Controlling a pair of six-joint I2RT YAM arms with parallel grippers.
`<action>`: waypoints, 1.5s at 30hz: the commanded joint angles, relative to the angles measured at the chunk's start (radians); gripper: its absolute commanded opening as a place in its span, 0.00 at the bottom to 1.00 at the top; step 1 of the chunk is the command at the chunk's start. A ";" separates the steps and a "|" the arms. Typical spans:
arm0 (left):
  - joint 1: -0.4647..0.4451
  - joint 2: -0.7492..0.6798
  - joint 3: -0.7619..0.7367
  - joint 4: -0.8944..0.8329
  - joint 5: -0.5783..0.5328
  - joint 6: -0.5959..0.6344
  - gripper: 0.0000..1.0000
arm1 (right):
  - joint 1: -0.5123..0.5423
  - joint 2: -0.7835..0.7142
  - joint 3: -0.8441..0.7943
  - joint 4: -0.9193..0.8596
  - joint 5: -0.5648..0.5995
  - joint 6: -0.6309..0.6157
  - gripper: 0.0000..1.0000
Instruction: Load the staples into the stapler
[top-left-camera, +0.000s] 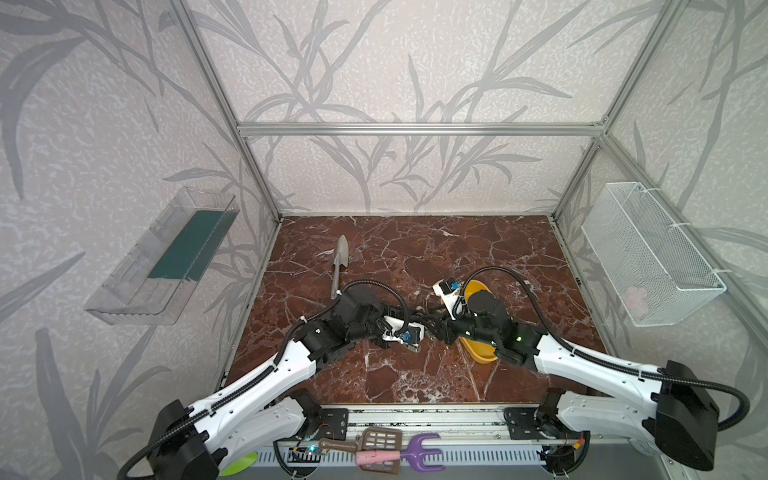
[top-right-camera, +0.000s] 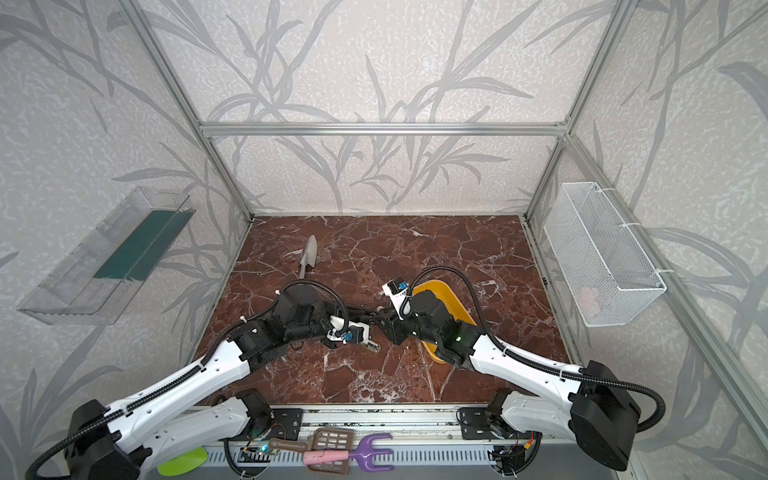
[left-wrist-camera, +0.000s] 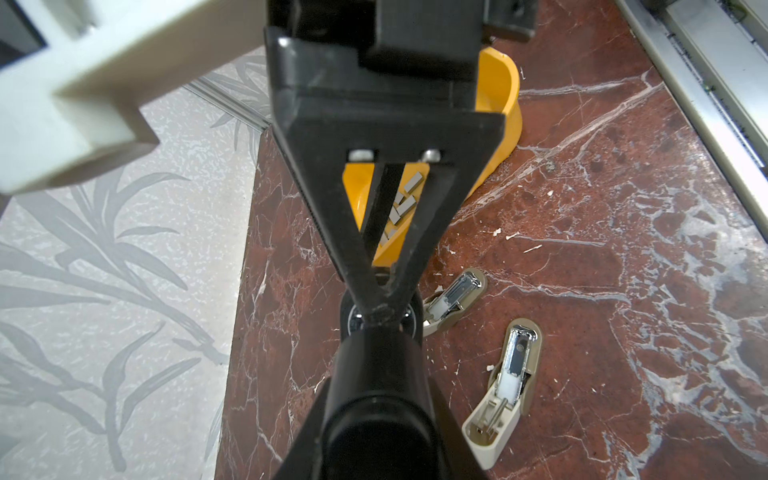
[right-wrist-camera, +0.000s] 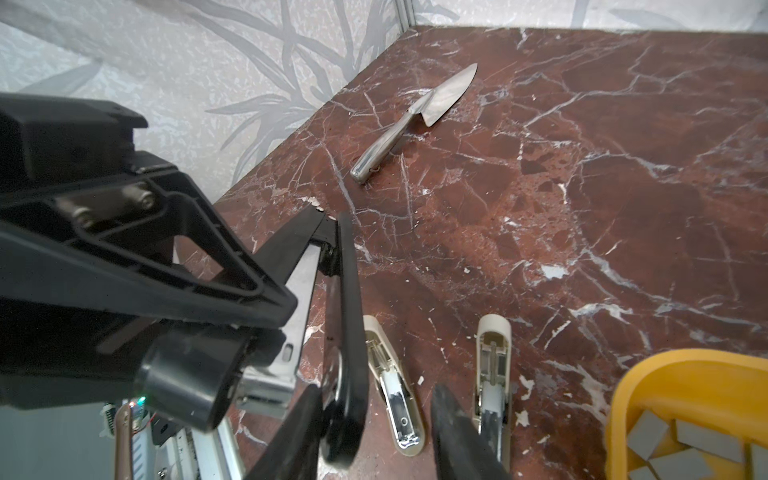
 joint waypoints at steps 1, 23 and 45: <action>0.000 -0.056 0.046 0.048 0.072 -0.009 0.00 | 0.007 0.015 0.037 -0.023 0.019 0.022 0.35; 0.326 -0.227 -0.061 0.321 0.530 -0.208 0.00 | -0.021 0.084 0.077 -0.137 0.161 0.110 0.00; 0.281 -0.092 0.038 0.066 0.471 -0.075 0.00 | 0.008 -0.236 -0.133 0.197 -0.032 -0.128 0.45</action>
